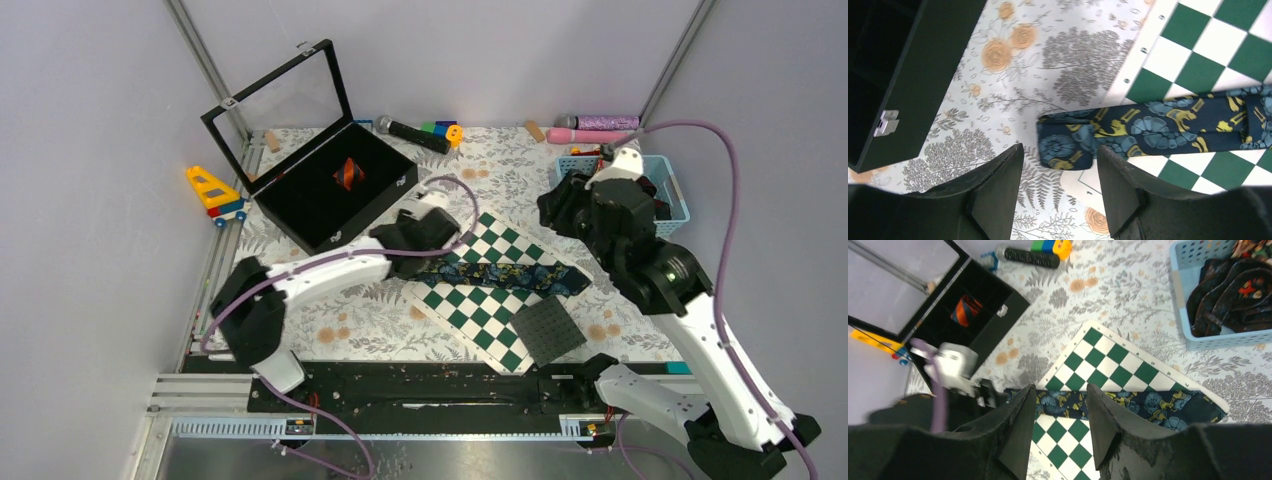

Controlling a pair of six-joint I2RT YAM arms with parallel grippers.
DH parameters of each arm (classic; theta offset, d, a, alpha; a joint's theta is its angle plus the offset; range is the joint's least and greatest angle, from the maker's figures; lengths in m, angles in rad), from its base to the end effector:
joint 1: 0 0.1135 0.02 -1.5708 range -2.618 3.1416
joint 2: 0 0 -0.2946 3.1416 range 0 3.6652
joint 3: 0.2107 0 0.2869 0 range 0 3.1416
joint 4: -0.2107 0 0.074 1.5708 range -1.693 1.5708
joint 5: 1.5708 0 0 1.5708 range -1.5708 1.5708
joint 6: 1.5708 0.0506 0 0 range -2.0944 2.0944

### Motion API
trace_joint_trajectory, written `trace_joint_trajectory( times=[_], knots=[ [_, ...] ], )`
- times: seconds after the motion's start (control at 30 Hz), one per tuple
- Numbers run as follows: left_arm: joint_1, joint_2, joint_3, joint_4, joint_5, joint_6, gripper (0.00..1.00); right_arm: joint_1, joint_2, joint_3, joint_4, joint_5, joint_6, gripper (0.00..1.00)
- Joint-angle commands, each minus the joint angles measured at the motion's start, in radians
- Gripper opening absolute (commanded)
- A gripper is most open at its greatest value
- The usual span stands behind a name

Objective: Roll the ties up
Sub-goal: Roll the tie at the center of the board.

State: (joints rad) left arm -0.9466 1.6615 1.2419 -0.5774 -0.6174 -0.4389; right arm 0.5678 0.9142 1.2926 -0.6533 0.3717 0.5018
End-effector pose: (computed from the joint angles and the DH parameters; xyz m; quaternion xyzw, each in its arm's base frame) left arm 0.2517 -0.2993 0.2506 0.1463 0.9061 0.0520 0.3936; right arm 0.1745 0.0895 0.4734 0.0856 0.7868 0.1756 0.5854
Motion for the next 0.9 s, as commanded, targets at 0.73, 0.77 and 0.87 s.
trace_joint_trajectory(
  times=[0.73,0.77,0.87],
  knots=[
    [0.56,-0.469,-0.758,0.875,0.794,-0.336,0.58,0.169,0.641,-0.194,0.539,-0.542,0.224,0.21],
    [0.563,-0.459,-0.764,0.885,0.8,-0.337,0.58,0.177,0.666,-0.182,0.545,-0.548,0.228,0.21],
    [0.567,-0.428,-0.774,0.908,0.809,-0.337,0.58,0.185,0.737,-0.149,0.565,-0.575,0.241,0.2]
  ],
)
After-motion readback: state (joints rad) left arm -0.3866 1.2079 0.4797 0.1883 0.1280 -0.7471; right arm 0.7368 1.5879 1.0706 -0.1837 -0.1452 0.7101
